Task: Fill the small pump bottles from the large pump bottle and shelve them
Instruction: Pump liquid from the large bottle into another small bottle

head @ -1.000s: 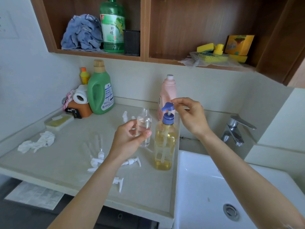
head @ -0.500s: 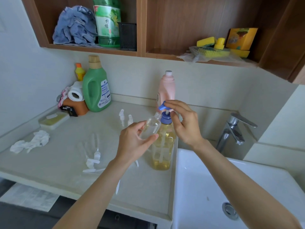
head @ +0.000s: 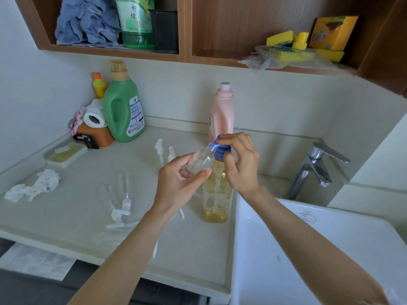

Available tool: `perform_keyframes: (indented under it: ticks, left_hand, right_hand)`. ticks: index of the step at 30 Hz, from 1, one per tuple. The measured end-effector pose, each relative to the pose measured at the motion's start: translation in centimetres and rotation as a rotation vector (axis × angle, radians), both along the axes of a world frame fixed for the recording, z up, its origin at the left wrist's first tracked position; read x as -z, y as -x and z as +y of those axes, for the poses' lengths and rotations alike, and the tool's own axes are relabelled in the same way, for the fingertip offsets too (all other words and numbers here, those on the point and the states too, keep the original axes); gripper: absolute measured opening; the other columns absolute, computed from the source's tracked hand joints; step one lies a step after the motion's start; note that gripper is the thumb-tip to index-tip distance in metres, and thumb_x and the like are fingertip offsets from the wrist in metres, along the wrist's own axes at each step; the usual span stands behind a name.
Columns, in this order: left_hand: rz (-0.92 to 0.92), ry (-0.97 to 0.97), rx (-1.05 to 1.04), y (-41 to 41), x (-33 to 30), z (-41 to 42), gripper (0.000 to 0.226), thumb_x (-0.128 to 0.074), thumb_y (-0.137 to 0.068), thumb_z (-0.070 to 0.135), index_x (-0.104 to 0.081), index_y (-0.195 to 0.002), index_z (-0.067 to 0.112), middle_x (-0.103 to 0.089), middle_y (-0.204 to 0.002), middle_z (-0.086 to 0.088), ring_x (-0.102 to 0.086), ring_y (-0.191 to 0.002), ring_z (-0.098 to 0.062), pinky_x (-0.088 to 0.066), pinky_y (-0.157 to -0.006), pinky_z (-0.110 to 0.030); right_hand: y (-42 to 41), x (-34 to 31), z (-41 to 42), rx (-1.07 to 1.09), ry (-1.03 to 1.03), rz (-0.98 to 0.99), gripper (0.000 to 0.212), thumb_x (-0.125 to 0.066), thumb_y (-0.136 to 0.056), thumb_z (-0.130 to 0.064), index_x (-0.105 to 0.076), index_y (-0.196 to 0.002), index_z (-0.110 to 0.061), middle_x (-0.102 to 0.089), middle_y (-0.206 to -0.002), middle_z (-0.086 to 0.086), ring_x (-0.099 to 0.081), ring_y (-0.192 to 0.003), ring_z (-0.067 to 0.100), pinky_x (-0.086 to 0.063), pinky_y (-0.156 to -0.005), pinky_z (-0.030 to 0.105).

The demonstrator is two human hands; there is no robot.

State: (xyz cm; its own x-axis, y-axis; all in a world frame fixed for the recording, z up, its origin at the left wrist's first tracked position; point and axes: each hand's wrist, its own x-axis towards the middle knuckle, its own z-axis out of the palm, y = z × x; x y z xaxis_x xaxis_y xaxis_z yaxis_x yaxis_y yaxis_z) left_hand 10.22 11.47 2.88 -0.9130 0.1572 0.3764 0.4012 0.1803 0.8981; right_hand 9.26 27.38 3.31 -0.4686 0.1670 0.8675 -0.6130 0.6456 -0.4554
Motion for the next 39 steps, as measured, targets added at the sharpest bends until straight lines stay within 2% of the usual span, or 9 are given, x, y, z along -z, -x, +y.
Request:
perform_keyframes:
  ticks: [3,12,18,24,27,30,33,36,39]
  left_hand:
    - [-0.02,-0.022,0.031,-0.2,0.0,-0.1,0.023,-0.074,-0.081,0.011,-0.07,-0.103,0.014,-0.049,-0.045,0.02,-0.04,-0.038,0.0,-0.032,-0.046,-0.009]
    - [-0.088,-0.128,0.086,0.2,-1.3,-0.2,0.012,-0.075,-0.08,0.013,-0.067,-0.084,0.02,-0.054,-0.05,0.016,-0.045,-0.042,-0.001,-0.034,-0.047,-0.01]
    - [-0.103,-0.137,0.089,0.4,-1.0,0.2,0.012,-0.076,-0.078,0.01,-0.068,-0.086,0.012,-0.053,-0.052,0.014,-0.042,-0.04,-0.002,-0.033,-0.044,-0.01]
    - [-0.144,-0.123,0.067,0.3,-0.2,0.0,0.015,-0.078,-0.077,0.016,-0.07,-0.09,0.015,-0.053,-0.058,0.012,-0.042,-0.042,-0.006,-0.033,-0.044,-0.013]
    - [-0.132,-0.134,0.064,0.2,-0.6,0.0,0.014,-0.079,-0.076,0.017,-0.069,-0.087,0.018,-0.054,-0.064,0.006,-0.042,-0.042,-0.006,-0.033,-0.045,-0.013]
    - [-0.12,-0.172,0.084,0.0,-1.3,-0.1,0.013,-0.076,-0.078,0.011,-0.067,-0.085,0.017,-0.056,-0.058,0.012,-0.046,-0.041,0.0,-0.034,-0.046,-0.009]
    - [-0.103,-0.18,0.093,0.0,-1.3,-0.1,0.016,-0.076,-0.078,0.01,-0.069,-0.093,0.014,-0.057,-0.061,0.011,-0.047,-0.043,0.0,-0.035,-0.046,-0.009]
    - [-0.112,-0.149,0.069,0.3,-0.9,0.0,0.015,-0.079,-0.076,0.016,-0.066,-0.081,0.021,-0.054,-0.067,0.003,-0.044,-0.04,-0.002,-0.033,-0.045,-0.011]
    - [-0.144,-0.143,0.058,0.4,-0.5,-0.1,0.02,-0.08,-0.074,0.018,-0.07,-0.092,0.019,-0.056,-0.069,0.002,-0.044,-0.04,-0.002,-0.033,-0.044,-0.012]
  right_hand:
    - [-0.2,0.5,-0.6,0.033,-0.002,-0.005,0.03,-0.042,-0.072,-0.005,-0.07,-0.085,-0.003,-0.068,-0.089,0.007,-0.055,-0.089,0.016,-0.038,-0.085,0.014]
    - [-0.5,-3.2,0.8,-0.014,-0.123,-0.061,0.036,-0.039,-0.072,-0.011,-0.072,-0.086,-0.008,-0.069,-0.089,0.004,-0.058,-0.083,0.02,-0.044,-0.081,0.023]
    - [-0.4,-0.9,0.5,-0.02,-0.107,-0.029,0.041,-0.038,-0.068,-0.007,-0.069,-0.094,-0.003,-0.067,-0.1,0.011,-0.057,-0.096,0.021,-0.042,-0.088,0.026]
    - [-0.6,0.3,-0.6,0.01,-0.099,-0.074,0.037,-0.037,-0.068,-0.008,-0.067,-0.09,-0.001,-0.064,-0.095,0.01,-0.053,-0.093,0.022,-0.035,-0.088,0.017]
    - [-0.8,-1.1,-0.2,0.008,-0.114,-0.071,0.038,-0.034,-0.073,-0.011,-0.068,-0.088,-0.004,-0.064,-0.092,0.007,-0.053,-0.086,0.024,-0.037,-0.083,0.018]
    - [-0.6,-2.7,0.3,0.002,-0.135,-0.066,0.039,-0.033,-0.076,-0.011,-0.07,-0.088,-0.005,-0.065,-0.091,0.006,-0.055,-0.083,0.023,-0.038,-0.081,0.019]
    - [-0.7,-2.5,0.2,-0.006,-0.128,-0.039,0.039,-0.034,-0.077,-0.01,-0.071,-0.09,-0.005,-0.066,-0.095,0.006,-0.057,-0.087,0.023,-0.041,-0.082,0.023]
    - [-0.6,-1.4,0.2,-0.017,-0.057,0.008,0.039,-0.036,-0.075,-0.006,-0.071,-0.091,-0.003,-0.064,-0.1,0.001,-0.058,-0.093,0.023,-0.044,-0.085,0.03]
    - [-0.3,-0.4,-0.1,-0.011,-0.023,0.019,0.039,-0.037,-0.072,-0.005,-0.071,-0.09,-0.003,-0.063,-0.1,-0.001,-0.058,-0.094,0.022,-0.045,-0.085,0.031]
